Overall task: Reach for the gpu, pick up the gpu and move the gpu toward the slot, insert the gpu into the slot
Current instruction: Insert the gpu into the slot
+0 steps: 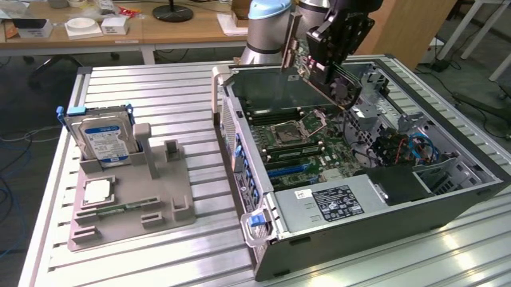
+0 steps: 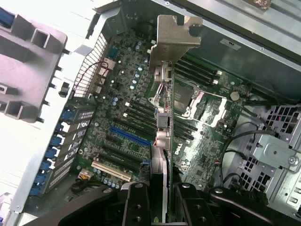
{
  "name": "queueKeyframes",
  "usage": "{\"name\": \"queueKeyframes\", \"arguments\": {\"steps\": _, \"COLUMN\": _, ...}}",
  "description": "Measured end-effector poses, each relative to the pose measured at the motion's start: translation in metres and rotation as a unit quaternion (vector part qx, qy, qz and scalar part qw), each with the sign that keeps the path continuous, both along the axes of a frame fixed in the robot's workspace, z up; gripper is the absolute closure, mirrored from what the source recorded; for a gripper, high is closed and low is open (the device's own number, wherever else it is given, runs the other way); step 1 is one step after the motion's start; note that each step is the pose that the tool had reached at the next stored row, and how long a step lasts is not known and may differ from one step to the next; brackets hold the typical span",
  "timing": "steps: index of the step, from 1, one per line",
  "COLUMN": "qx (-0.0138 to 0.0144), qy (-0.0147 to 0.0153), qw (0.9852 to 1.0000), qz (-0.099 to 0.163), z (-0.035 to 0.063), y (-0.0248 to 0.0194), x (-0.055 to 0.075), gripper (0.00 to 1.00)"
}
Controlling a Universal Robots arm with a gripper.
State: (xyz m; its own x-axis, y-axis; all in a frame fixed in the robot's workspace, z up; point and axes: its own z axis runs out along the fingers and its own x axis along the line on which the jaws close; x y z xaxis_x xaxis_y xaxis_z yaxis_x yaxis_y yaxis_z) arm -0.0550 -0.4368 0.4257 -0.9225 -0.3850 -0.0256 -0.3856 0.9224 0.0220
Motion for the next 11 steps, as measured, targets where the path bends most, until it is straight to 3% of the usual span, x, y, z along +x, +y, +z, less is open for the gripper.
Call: {"name": "queueKeyframes", "arguments": {"steps": 11, "qx": 0.0003, "qy": 0.0000, "qw": 0.9991, "qz": 0.044, "z": 0.0000, "y": 0.0000, "x": 0.0000, "gripper": 0.73}}
